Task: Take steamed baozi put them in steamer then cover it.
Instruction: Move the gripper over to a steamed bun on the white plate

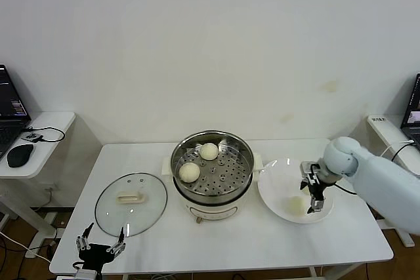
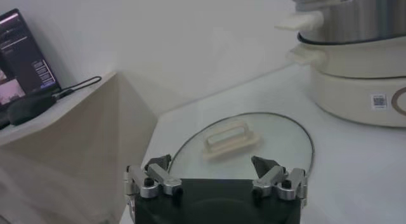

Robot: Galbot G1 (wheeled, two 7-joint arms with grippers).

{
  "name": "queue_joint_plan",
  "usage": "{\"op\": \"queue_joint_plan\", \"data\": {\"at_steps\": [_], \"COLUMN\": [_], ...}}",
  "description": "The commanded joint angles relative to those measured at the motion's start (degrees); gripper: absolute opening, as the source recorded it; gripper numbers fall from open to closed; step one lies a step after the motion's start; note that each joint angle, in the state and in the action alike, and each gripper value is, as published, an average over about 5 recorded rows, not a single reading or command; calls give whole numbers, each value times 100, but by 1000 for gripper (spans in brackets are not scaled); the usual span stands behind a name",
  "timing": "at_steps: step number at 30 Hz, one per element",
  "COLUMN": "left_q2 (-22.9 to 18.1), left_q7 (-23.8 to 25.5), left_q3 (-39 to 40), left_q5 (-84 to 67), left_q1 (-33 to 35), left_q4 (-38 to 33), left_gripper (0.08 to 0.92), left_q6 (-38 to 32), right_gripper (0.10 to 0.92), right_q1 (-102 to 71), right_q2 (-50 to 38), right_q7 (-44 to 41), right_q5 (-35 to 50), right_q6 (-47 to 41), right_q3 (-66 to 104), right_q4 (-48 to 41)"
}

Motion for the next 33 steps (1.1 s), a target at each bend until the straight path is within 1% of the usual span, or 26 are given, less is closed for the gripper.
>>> {"op": "queue_joint_plan", "data": {"at_steps": [1,17,20,27,30,33], "left_q2": [1,-14,-12,-17,-21,-20], "left_q7": [-1,8,6,4,2,0], "left_q3": [9,38,37,44,48,61], "left_q5": [11,6,6,5,2,-3], "left_q1": [-9,-69,-64,-72,-77,-87], "left_q4": [33,93,98,105,100,97], "left_gripper": [823,823,823,823,823,823], "left_q6": [-3,1,-1,-3,-5,-6], "right_gripper": [823,822,789,611,583,579], "right_q1": [-250,-214,-194,-93,17,327], "right_q2": [371,443,449,344,210,38], "right_q7": [139,193,198,157,127,82], "right_q5": [-143,-103,-72,15,122,325], "right_q6": [28,14,8,-14,-55,-116], "right_q3": [100,89,102,110,129,23], "right_q4": [-483,-651,-688,-646,-551,-384]}}
